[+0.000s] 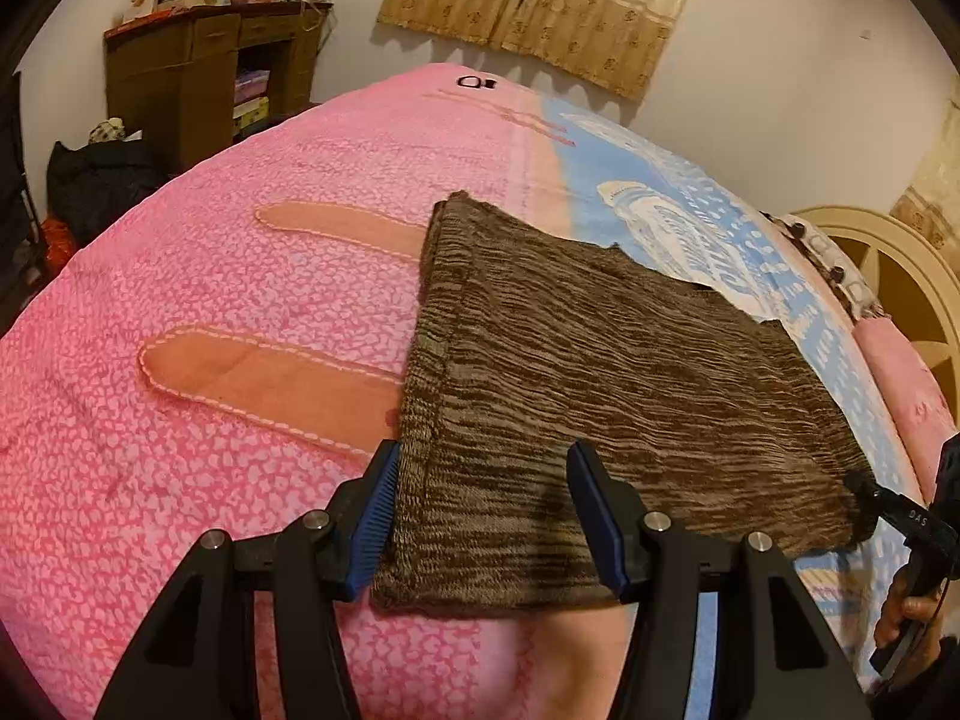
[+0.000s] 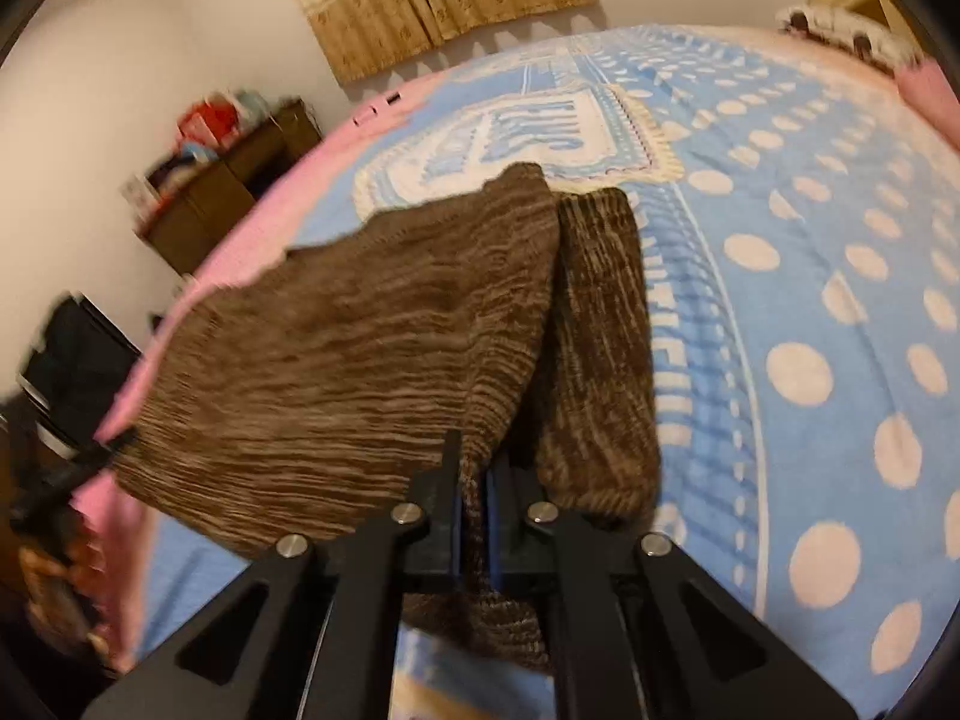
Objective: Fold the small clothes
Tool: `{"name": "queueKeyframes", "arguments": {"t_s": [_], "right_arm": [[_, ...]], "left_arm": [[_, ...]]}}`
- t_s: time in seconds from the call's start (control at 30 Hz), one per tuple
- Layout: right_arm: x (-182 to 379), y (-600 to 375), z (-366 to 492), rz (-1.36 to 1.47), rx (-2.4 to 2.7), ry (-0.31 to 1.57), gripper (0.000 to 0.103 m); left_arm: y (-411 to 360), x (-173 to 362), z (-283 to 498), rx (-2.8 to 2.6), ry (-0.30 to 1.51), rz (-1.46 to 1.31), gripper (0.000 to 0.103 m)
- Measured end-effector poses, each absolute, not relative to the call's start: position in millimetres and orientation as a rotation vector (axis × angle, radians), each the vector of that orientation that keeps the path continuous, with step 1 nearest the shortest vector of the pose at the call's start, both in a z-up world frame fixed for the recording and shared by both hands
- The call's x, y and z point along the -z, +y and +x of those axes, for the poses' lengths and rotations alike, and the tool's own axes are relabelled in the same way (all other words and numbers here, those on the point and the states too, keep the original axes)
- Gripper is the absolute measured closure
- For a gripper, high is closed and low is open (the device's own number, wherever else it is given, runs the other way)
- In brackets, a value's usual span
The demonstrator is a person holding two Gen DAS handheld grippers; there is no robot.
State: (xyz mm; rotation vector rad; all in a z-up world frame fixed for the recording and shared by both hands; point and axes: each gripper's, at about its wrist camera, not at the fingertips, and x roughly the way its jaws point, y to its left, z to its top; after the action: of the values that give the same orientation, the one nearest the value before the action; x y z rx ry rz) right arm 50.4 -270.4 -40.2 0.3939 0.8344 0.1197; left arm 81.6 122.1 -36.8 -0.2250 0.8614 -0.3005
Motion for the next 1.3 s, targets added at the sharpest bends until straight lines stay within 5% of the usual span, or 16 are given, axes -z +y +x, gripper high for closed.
{"name": "queueKeyframes", "arguments": {"t_s": [0.3,0.6,0.67,0.8,0.97,1.0,1.1,1.3], "right_arm": [[58,-285,14,0.399,-0.089,0.846,0.094],[-2,-287,8,0.338,0.063,0.649,0.063],[-11,-269,28,0.286,0.024,0.65,0.064],[0,-236,82,0.227,-0.02,0.715,0.087],[37,-230,142,0.229,0.078,0.785,0.086],[50,-231,153,0.211,0.107,0.816,0.093],[54,-246,156,0.285,0.106,0.813,0.098],[50,-254,150,0.331,0.108,0.806,0.097]], "left_arm": [[126,43,77,0.275,0.87,-0.164,0.046],[111,12,82,0.261,0.772,-0.072,0.046],[95,12,94,0.242,0.779,-0.05,0.046],[75,29,117,0.216,0.843,-0.078,0.046],[60,54,118,0.121,0.825,0.084,0.046],[58,55,116,0.115,0.815,0.118,0.044],[58,58,113,0.052,0.79,0.167,0.025],[68,53,118,0.057,0.836,0.07,0.025]]}}
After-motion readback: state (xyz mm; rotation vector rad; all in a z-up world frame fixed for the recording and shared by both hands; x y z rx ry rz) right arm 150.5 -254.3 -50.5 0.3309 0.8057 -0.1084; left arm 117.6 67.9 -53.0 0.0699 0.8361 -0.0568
